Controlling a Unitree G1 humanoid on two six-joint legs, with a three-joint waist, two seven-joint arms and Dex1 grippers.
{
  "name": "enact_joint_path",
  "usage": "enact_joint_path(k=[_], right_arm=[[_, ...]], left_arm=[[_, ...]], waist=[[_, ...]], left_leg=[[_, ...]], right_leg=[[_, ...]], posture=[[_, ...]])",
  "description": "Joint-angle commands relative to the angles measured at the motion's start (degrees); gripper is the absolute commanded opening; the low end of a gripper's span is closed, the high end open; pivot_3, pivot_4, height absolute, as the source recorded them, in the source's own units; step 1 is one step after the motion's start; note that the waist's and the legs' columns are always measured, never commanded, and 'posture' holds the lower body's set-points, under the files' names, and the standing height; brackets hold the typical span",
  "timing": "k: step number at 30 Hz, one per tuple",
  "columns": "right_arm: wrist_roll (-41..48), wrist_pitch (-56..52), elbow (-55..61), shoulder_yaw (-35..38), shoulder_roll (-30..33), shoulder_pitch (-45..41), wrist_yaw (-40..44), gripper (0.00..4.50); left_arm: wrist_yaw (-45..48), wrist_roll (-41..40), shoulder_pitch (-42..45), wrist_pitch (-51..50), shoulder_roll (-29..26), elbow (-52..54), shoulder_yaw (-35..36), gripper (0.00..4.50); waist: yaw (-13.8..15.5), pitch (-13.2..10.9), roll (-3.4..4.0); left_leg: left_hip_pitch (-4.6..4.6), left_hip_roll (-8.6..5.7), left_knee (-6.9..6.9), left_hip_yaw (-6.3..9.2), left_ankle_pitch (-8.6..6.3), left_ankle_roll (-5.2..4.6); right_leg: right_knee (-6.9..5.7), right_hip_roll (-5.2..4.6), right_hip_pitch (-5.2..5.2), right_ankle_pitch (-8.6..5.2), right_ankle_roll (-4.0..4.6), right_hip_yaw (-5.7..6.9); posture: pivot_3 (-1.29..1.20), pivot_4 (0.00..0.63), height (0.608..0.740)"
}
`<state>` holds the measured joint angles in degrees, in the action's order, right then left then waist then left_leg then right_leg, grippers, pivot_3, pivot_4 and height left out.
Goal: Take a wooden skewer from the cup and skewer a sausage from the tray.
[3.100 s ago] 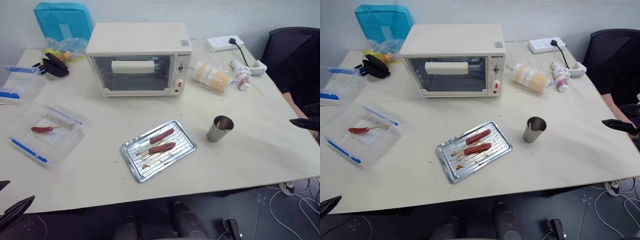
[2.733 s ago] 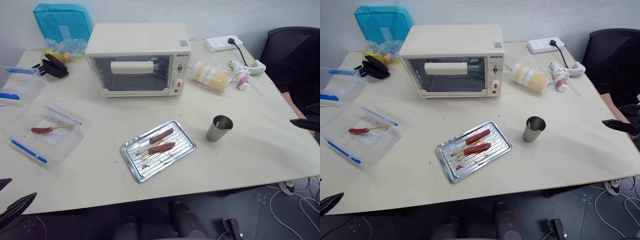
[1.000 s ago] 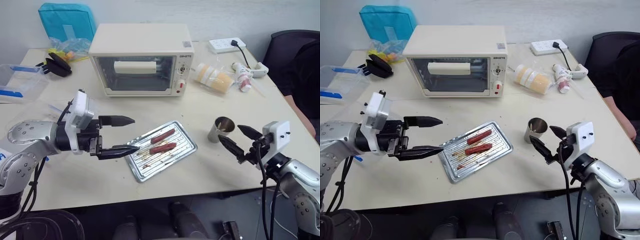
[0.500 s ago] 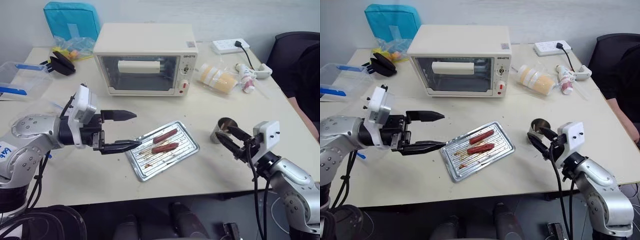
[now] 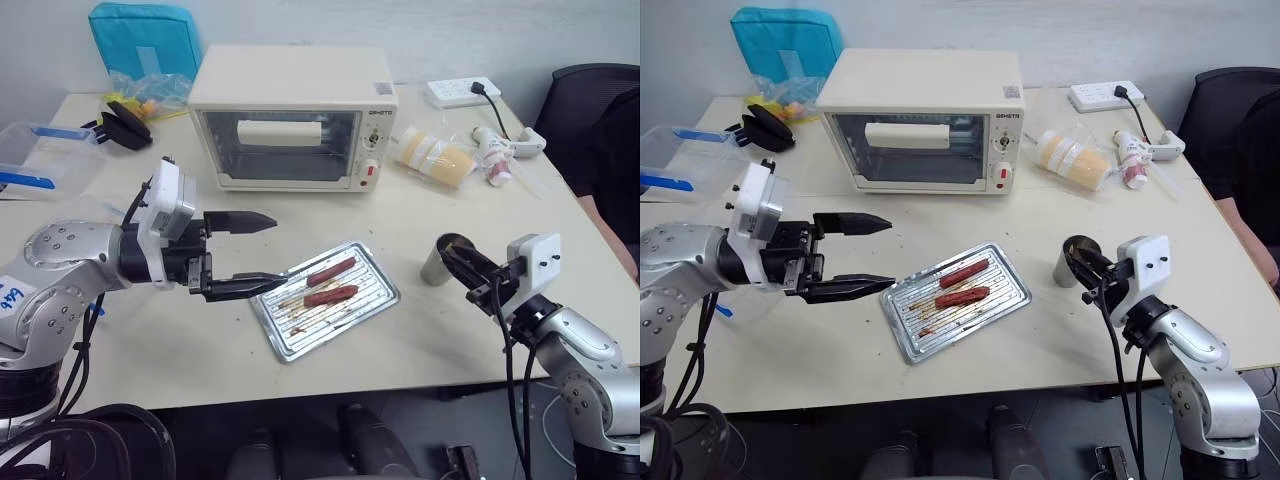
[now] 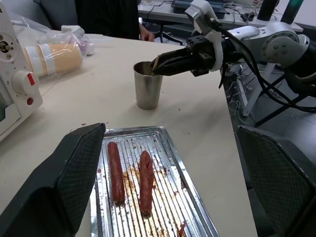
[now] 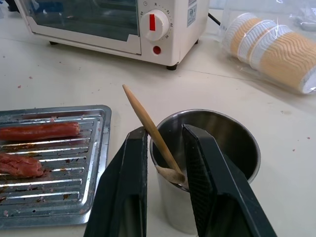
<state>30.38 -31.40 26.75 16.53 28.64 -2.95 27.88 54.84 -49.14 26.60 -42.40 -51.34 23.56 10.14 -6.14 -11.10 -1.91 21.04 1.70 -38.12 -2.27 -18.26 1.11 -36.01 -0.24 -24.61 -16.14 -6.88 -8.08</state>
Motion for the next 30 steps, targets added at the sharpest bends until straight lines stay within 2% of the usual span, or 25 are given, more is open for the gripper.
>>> enact_joint_path(k=[1, 14, 20, 25, 30], right_arm=[[1.75, 0.50, 1.61, 2.94, 1.09, -0.48, 0.01, 1.07], [3.47, 0.17, 3.55, 4.44, 2.68, 2.72, 0.58, 1.07], [4.14, 0.08, 2.18, 3.93, 2.43, 0.07, -0.62, 1.07], [3.97, 0.02, 1.45, 4.15, 2.98, -1.19, -0.34, 0.03], [6.26, -2.44, 2.42, 6.14, 5.18, -2.54, -0.17, 0.03]], left_arm=[[0.04, 0.29, 1.41, 0.45, 0.29, -0.22, 0.18, 4.50], [0.49, 1.97, 3.52, 1.22, 1.43, -1.98, -0.67, 4.50], [0.80, 2.73, 4.29, 1.44, 1.93, -2.53, -1.13, 4.50], [0.76, 3.14, 4.62, 1.86, 2.30, -2.74, -1.41, 4.50], [0.75, 3.64, 3.62, 2.60, 2.59, -2.43, -1.30, 4.50]], waist=[[0.05, 0.00, 0.00], [0.70, 0.00, 0.00], [0.89, 0.00, 0.00], [1.29, 0.00, 0.00], [1.33, 0.00, 0.00]], left_leg=[[0.01, 0.00, 0.00, 0.00, 0.00, 0.00], [0.04, -0.02, -0.03, 0.02, 0.01, -0.02], [0.03, -0.03, -0.07, 0.01, 0.02, -0.04], [0.05, -0.03, -0.06, 0.02, 0.03, -0.05], [0.08, -0.02, -0.07, 0.01, 0.02, -0.05]], right_leg=[[0.00, -0.01, 0.00, 0.00, 0.00, 0.00], [0.01, -0.04, -0.01, 0.01, -0.02, 0.02], [-0.01, -0.05, 0.00, 0.05, -0.07, 0.01], [0.01, -0.04, -0.01, 0.05, -0.07, 0.03], [0.04, -0.10, -0.01, 0.06, -0.08, 0.02]], posture=[[0.00, 0.150, 0.740], [0.00, 0.150, 0.740], [0.00, 0.150, 0.740], [0.00, 0.150, 0.740], [0.00, 0.150, 0.740]])
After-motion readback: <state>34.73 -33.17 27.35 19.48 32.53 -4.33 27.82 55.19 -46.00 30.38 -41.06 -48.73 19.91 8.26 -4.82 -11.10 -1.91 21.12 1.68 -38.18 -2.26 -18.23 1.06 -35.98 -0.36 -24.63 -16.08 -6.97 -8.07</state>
